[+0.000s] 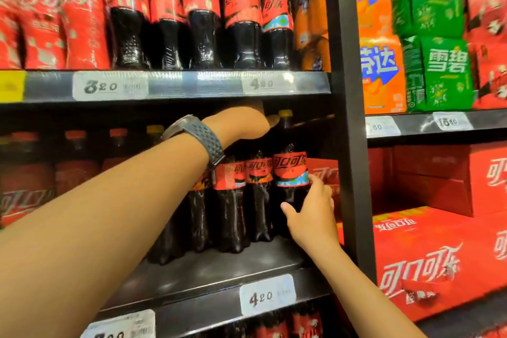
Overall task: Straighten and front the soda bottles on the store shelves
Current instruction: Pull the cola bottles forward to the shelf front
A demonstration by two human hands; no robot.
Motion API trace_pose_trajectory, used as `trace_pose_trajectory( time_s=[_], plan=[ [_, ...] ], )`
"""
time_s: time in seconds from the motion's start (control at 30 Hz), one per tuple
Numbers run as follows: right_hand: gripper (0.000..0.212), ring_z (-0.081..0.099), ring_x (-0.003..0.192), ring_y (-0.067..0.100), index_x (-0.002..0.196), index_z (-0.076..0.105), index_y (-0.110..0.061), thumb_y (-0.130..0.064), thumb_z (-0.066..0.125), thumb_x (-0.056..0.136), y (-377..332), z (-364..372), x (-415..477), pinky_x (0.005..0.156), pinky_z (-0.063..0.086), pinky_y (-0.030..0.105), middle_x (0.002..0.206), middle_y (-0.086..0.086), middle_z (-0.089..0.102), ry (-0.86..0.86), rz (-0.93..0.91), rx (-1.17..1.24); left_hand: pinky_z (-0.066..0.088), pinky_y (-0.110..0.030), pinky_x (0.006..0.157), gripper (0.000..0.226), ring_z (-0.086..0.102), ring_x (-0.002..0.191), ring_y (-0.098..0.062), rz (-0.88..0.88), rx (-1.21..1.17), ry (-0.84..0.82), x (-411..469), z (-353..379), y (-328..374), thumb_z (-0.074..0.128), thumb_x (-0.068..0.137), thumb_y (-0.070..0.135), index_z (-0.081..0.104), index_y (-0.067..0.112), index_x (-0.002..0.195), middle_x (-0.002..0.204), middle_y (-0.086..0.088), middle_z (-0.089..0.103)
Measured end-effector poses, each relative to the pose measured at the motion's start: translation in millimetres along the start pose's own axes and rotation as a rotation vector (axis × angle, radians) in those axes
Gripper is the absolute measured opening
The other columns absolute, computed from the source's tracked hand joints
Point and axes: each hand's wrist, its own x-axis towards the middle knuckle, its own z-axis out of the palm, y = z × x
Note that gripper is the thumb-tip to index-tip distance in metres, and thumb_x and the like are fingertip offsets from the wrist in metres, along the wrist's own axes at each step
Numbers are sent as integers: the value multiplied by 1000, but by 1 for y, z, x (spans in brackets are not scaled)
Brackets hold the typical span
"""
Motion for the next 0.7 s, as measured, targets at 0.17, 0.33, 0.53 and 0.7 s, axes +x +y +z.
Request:
trace_pose_trajectory(
  time_s=[0.17, 0.33, 0.53, 0.7],
  plan=[
    [76, 38, 130, 29, 146, 23, -16, -20, 67, 85, 4, 4, 2, 106, 35, 41, 142, 10, 39, -83, 51, 73, 45, -39, 93, 51, 53, 116, -33, -30, 127, 85, 10, 18, 1, 48, 96, 42, 46, 7, 132, 131, -15, 52],
    [77, 39, 133, 25, 149, 18, -17, -19, 64, 87, 7, 8, 3, 106, 35, 38, 146, 5, 39, -143, 70, 115, 46, -37, 85, 34, 56, 108, -32, -39, 94, 159, 10, 22, -11, 50, 96, 30, 53, 11, 124, 120, -13, 58],
    [76, 35, 135, 25, 149, 18, -15, -16, 63, 87, 7, 10, 5, 108, 33, 38, 146, 7, 37, -155, 87, 110, 45, -34, 75, 29, 58, 91, -27, -12, 31, 124, 4, 14, -12, 45, 99, 31, 63, 12, 111, 106, -10, 63],
    [76, 36, 132, 27, 149, 18, -17, -14, 62, 87, 8, 7, -2, 107, 33, 44, 143, 8, 37, -123, 63, 91, 44, -33, 80, 31, 58, 102, -28, -9, -55, 92, -3, 9, -7, 45, 99, 31, 59, 15, 121, 115, -9, 61]
  ],
)
